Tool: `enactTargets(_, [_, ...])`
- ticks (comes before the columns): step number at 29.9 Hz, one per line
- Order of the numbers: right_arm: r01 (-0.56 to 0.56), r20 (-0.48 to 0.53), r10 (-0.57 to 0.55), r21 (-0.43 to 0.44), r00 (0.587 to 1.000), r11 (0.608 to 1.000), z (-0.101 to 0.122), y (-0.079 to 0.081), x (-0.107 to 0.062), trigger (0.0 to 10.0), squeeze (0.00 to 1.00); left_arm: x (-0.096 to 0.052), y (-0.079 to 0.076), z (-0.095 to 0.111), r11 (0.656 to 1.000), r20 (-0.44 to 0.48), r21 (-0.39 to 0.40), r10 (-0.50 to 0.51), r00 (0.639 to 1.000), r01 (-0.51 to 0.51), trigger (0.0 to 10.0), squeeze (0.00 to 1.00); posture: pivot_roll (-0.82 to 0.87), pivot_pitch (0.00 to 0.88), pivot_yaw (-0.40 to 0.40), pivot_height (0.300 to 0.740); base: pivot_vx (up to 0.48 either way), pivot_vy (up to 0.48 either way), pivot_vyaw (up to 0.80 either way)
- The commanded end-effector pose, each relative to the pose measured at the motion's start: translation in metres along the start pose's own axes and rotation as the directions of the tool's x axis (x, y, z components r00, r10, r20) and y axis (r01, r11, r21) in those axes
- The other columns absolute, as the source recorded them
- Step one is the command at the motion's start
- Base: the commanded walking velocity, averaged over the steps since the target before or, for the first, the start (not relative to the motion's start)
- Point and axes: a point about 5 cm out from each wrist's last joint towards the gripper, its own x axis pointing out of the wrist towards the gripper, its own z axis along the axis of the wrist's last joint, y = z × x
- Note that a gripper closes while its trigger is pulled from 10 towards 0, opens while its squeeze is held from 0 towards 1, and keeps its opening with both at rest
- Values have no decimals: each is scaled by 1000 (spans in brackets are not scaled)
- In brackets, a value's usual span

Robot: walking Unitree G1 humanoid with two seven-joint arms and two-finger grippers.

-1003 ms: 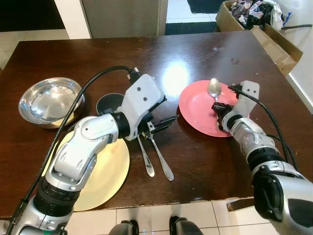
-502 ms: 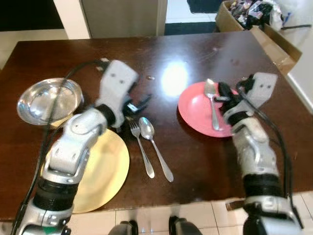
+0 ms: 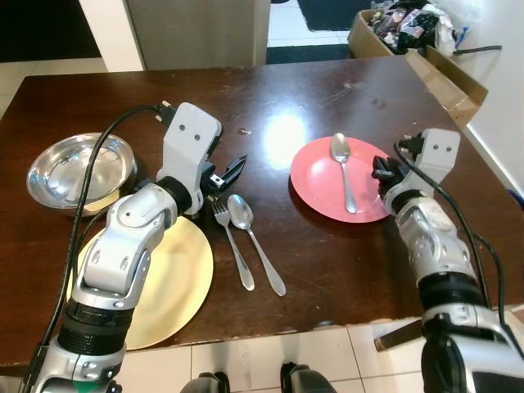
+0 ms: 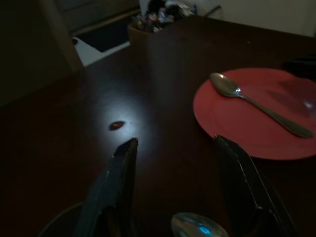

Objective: Setting the table

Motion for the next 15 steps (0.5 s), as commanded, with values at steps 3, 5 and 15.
enactTargets(3, [-42,-77,46,44,996,998,-8,7,7,10000,1000,-3,-3,0,1000,-14,8,-6,1000,6,10000,0,0,105,40,740,0,0,0])
enactTargets(5, [-56,-93,60,51,994,997,-7,11,12,10000,1000,-7,-4,1,1000,-18,11,-8,1000,8,10000,0,24,122,37,740,0,0,0])
enactTargets(15, [-46,-147,52,43,988,998,-11,15,17,10000,0,-33,1,16,995,-30,52,-82,996,84,10000,0,94,213,36,740,0,0,0])
